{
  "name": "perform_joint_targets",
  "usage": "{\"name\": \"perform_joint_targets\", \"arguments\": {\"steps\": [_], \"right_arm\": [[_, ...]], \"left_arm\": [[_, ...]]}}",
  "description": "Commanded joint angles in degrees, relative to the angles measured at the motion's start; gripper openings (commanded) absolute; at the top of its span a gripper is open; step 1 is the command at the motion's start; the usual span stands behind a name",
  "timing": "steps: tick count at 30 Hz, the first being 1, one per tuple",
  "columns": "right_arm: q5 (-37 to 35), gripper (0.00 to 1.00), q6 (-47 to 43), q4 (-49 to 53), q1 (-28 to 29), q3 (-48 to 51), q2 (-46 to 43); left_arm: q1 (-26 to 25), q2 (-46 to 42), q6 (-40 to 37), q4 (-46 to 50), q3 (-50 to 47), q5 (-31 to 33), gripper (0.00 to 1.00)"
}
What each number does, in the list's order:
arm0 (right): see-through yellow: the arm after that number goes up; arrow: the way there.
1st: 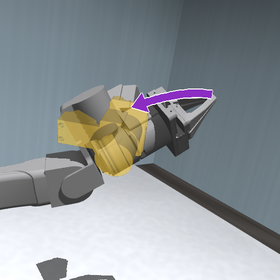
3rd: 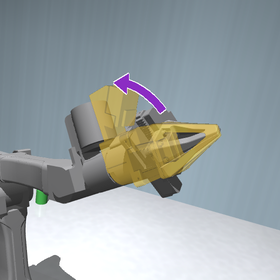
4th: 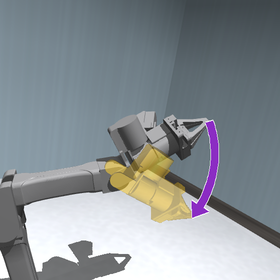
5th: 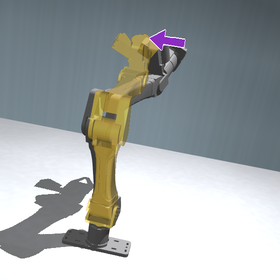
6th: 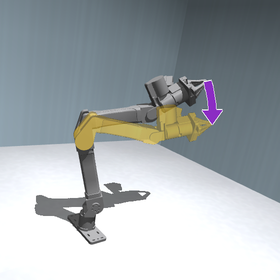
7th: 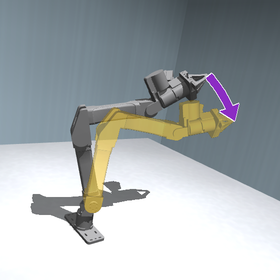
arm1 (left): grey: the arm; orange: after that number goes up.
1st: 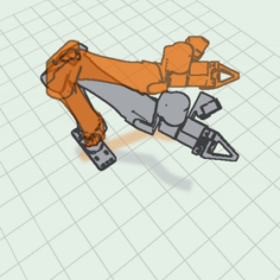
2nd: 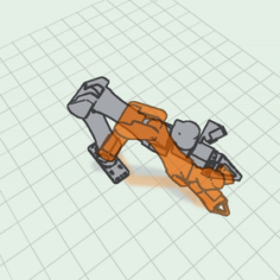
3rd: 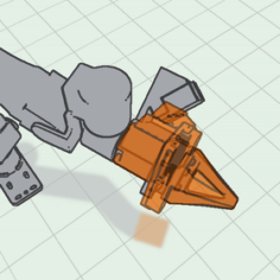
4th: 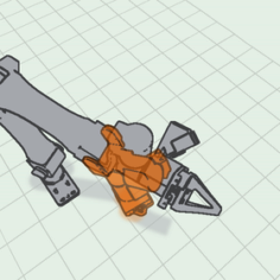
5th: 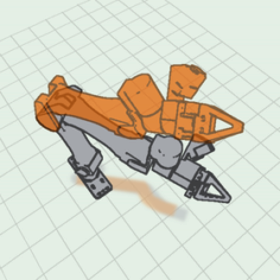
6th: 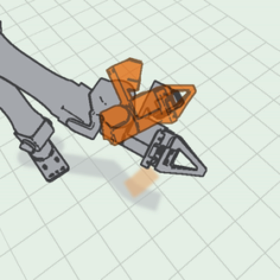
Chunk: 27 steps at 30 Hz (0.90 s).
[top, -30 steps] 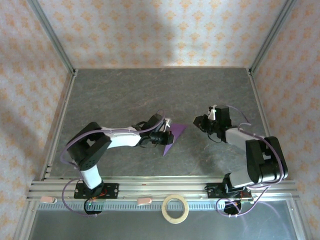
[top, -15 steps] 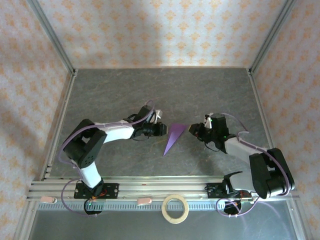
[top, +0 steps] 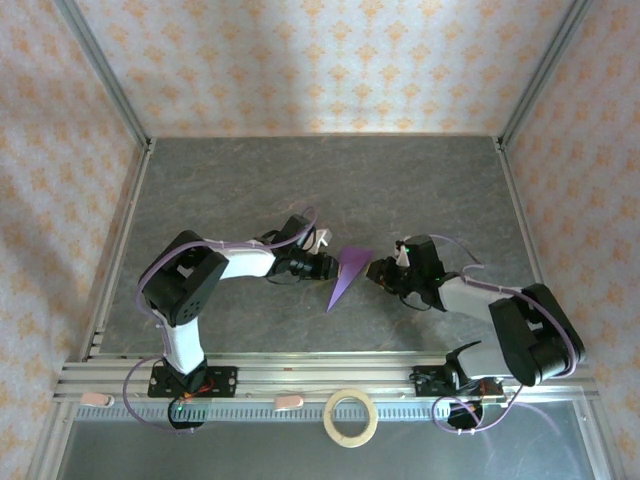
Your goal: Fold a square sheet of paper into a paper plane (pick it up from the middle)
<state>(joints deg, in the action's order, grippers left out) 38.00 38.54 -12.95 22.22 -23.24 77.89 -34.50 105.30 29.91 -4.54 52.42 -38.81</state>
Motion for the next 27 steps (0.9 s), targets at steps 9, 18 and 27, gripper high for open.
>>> {"name": "perform_joint_targets", "arguments": {"steps": [9, 18, 27], "right_arm": [[-1.3, 0.27, 0.8, -3.2, 1.6, -1.7, 4.1], [-5.0, 0.29, 2.3, 0.1, 1.6, -3.7, 4.1], [-7.8, 0.37, 4.6, 2.7, 1.6, -3.5, -2.5]], "left_arm": [[-0.3, 3.5, -1.3, -4.2, 1.0, -8.4, 0.34], [-0.2, -3.7, -1.6, -9.2, -2.8, -8.8, 0.07], [-0.2, -11.0, -2.3, -8.0, -5.2, -1.1, 0.0]]}}
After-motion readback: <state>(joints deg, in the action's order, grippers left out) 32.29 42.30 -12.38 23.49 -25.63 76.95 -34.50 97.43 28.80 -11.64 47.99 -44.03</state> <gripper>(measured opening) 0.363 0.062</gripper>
